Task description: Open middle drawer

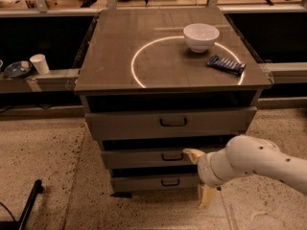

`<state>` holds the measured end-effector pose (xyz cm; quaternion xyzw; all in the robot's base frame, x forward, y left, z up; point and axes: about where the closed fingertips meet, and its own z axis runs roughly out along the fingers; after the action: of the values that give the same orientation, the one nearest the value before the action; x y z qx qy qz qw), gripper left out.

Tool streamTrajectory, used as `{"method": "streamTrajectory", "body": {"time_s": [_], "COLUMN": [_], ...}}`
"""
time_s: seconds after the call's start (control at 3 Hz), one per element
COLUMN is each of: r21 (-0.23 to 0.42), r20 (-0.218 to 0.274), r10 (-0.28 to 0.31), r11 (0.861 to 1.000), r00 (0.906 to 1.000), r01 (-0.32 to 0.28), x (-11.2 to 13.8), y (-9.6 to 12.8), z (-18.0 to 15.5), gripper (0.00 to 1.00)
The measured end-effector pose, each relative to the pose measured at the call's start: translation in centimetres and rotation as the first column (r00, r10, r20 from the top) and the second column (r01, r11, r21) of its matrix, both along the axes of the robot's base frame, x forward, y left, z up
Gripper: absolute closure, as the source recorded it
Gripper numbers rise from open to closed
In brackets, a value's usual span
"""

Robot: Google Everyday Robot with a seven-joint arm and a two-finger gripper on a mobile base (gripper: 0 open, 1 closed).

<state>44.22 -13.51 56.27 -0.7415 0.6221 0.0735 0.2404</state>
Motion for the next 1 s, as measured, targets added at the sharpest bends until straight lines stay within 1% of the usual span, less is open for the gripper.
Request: {"method": "streamTrajectory", "body": {"time_s": [0.33,0.67,1.0], "r21": [0.036,0.06,0.06], "r20": [-0.037,-0.064,-0.064], "r10": [0.001,-0.018,-0.018], "r11": [0.999,0.998,0.998], "r00": [0.9993,0.9978,0.9978], "r01": [0.0,0.022,0.022], "x": [3.5,9.3,9.3], "y": [2.7,5.7,5.7], "z": [-3.8,-7.3,-7.3], "gripper": [0.0,0.0,0.0]}}
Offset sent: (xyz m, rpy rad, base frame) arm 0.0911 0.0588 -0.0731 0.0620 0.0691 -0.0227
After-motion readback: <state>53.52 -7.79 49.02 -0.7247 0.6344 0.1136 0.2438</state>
